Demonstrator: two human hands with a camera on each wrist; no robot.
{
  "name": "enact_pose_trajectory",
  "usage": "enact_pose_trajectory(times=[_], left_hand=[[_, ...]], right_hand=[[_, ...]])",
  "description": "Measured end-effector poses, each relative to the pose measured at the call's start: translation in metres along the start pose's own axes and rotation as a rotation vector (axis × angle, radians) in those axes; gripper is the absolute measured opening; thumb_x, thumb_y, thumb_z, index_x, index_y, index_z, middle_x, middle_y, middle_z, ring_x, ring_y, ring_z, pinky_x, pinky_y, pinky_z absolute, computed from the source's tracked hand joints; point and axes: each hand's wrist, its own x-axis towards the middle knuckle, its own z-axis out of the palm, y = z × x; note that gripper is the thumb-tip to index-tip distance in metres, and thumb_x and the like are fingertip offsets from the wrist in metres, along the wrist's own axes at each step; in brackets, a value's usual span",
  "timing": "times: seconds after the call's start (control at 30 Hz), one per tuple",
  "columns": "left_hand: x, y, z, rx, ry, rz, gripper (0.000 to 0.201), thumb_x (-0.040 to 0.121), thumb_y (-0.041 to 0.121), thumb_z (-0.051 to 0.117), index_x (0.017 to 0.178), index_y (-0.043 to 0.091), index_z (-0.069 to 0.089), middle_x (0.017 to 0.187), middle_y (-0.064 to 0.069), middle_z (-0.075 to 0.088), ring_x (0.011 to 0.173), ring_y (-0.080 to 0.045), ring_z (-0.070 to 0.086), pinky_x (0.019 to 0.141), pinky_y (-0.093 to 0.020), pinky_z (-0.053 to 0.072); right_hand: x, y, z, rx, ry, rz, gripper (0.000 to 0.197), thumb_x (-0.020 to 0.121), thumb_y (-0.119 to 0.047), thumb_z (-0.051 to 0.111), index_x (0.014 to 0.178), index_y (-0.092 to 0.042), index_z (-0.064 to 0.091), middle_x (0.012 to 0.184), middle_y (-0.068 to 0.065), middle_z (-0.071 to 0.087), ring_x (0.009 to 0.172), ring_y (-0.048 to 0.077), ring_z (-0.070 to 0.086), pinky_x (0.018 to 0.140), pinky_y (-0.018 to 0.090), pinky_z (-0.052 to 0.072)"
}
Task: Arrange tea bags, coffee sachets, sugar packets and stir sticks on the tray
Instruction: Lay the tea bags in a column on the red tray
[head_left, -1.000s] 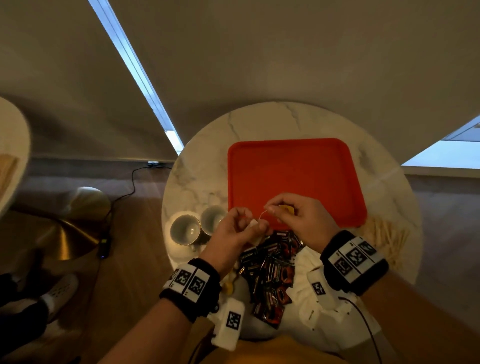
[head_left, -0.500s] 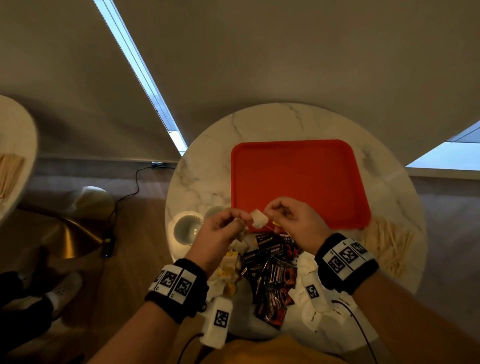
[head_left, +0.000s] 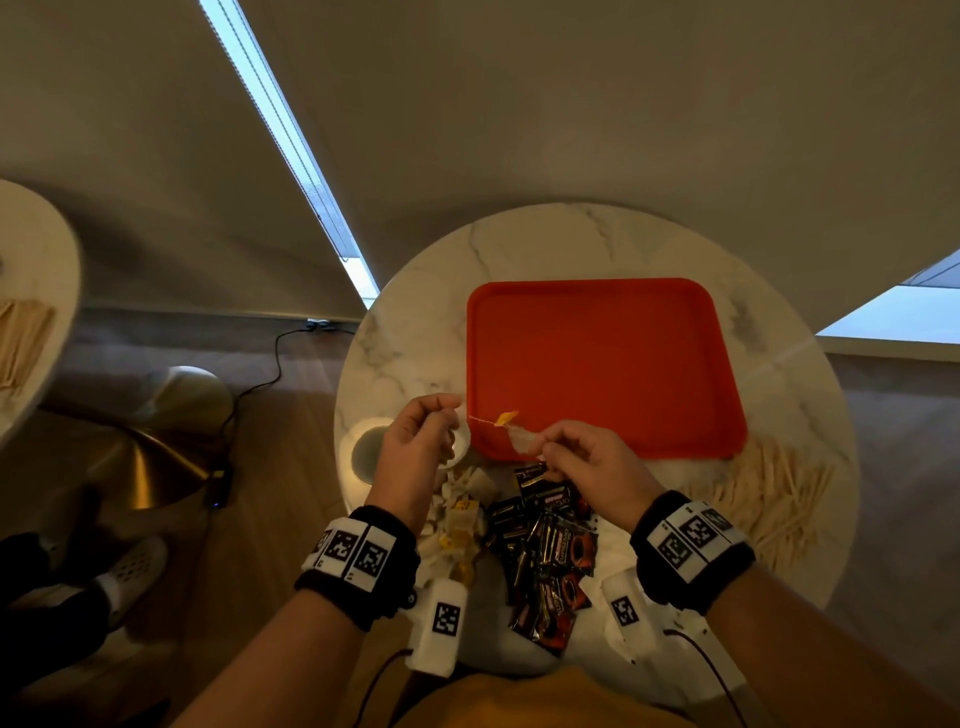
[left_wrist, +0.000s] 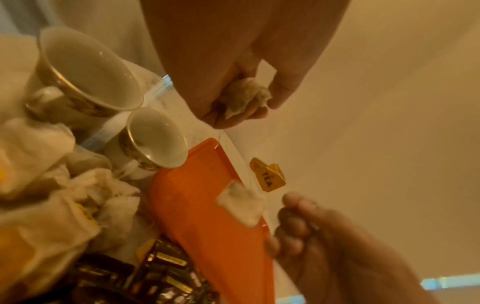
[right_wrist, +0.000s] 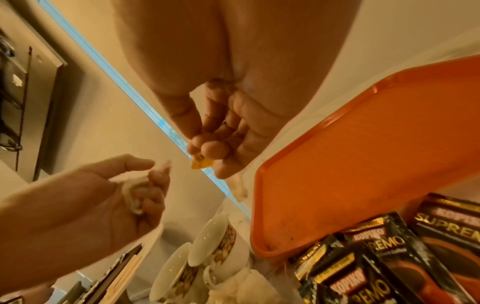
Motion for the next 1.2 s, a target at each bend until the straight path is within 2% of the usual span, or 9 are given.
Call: enact_pose_trajectory(times=[0.13, 0.3, 0.4, 0.53, 0.63, 0.77, 0.87, 0.97, 1.2], left_hand=[[0.0, -0.011, 0.003, 0.299, -0.206, 0.023, 0.021, 0.099, 0.034, 0.063, 0.112, 0.019, 0.07, 0.104, 0.005, 0.073, 0.095, -0.008, 0.07, 0.076, -0.02, 0.053], [0.0, -0.02, 0.003, 0.605, -0.285, 0.089, 0.013, 0.099, 0.033, 0.062, 0.098, 0.023, 0.07, 0.093, 0.008, 0.074, 0.087, -0.004, 0.069, 0.08, -0.024, 0.054], [-0.001, -0.02, 0.002, 0.621, -0.196, 0.066, 0.017, 0.103, 0.033, 0.056, 0.096, 0.02, 0.066, 0.085, 0.005, 0.069, 0.079, -0.011, 0.065, 0.067, -0.016, 0.046], [0.0, -0.016, 0.001, 0.524, -0.04, 0.103, 0.013, 0.102, 0.034, 0.056, 0.101, 0.022, 0.062, 0.092, 0.001, 0.066, 0.084, -0.016, 0.064, 0.068, -0.022, 0.047], [-0.004, -0.013, 0.013, 0.497, -0.238, 0.157, 0.026, 0.096, 0.034, 0.067, 0.12, 0.026, 0.063, 0.107, 0.007, 0.065, 0.091, -0.004, 0.065, 0.074, -0.019, 0.055], [-0.001, -0.015, 0.032, 0.527, -0.487, 0.174, 0.045, 0.087, 0.038, 0.076, 0.129, 0.037, 0.06, 0.123, 0.015, 0.067, 0.111, -0.004, 0.064, 0.098, -0.034, 0.056], [-0.002, -0.01, 0.041, 0.427, -0.532, 0.108, 0.027, 0.089, 0.03, 0.077, 0.114, 0.03, 0.07, 0.109, 0.004, 0.075, 0.096, -0.013, 0.071, 0.086, -0.037, 0.061], [-0.004, -0.007, 0.044, 0.343, -0.518, 0.135, 0.015, 0.095, 0.022, 0.07, 0.11, 0.018, 0.071, 0.102, 0.0, 0.077, 0.08, -0.006, 0.068, 0.068, -0.022, 0.053], [-0.011, -0.003, 0.042, 0.151, -0.481, 0.054, 0.023, 0.102, 0.025, 0.056, 0.119, 0.01, 0.055, 0.105, -0.006, 0.077, 0.078, -0.012, 0.067, 0.059, -0.018, 0.046]], right_hand=[[0.001, -0.014, 0.0, 0.017, 0.038, -0.094, 0.012, 0.099, -0.025, 0.061, 0.099, -0.026, 0.073, 0.092, -0.005, 0.072, 0.082, 0.015, 0.068, 0.074, 0.032, 0.059], [0.004, -0.019, -0.004, 0.021, 0.163, -0.123, 0.014, 0.101, -0.025, 0.058, 0.098, -0.021, 0.072, 0.087, -0.015, 0.072, 0.079, -0.004, 0.065, 0.073, 0.013, 0.048], [0.007, -0.011, -0.009, 0.015, 0.271, -0.103, 0.014, 0.101, -0.025, 0.057, 0.099, -0.021, 0.07, 0.098, -0.011, 0.072, 0.095, 0.0, 0.065, 0.084, 0.02, 0.049], [0.007, -0.007, -0.013, 0.028, 0.268, -0.064, 0.014, 0.101, -0.02, 0.057, 0.094, -0.018, 0.069, 0.073, -0.012, 0.067, 0.071, 0.004, 0.063, 0.076, 0.022, 0.047], [0.004, -0.02, -0.009, 0.065, 0.176, -0.075, 0.014, 0.101, -0.019, 0.058, 0.095, -0.014, 0.069, 0.076, 0.0, 0.073, 0.075, 0.009, 0.069, 0.082, 0.02, 0.049], [0.003, -0.041, -0.007, 0.126, 0.096, -0.106, 0.014, 0.101, -0.02, 0.059, 0.1, -0.01, 0.068, 0.08, 0.005, 0.075, 0.068, 0.012, 0.066, 0.067, 0.023, 0.052], [0.006, -0.051, -0.012, 0.171, 0.139, -0.128, 0.015, 0.1, -0.018, 0.059, 0.099, -0.007, 0.069, 0.081, 0.006, 0.075, 0.066, 0.009, 0.065, 0.065, 0.019, 0.051], [0.01, -0.054, -0.02, 0.21, 0.189, -0.135, 0.016, 0.1, -0.018, 0.059, 0.1, -0.006, 0.07, 0.083, 0.007, 0.076, 0.068, 0.011, 0.065, 0.065, 0.022, 0.053], [0.022, -0.046, -0.034, 0.184, 0.381, -0.093, 0.015, 0.097, -0.025, 0.063, 0.101, -0.013, 0.071, 0.088, 0.003, 0.071, 0.072, 0.012, 0.065, 0.069, 0.028, 0.058]])
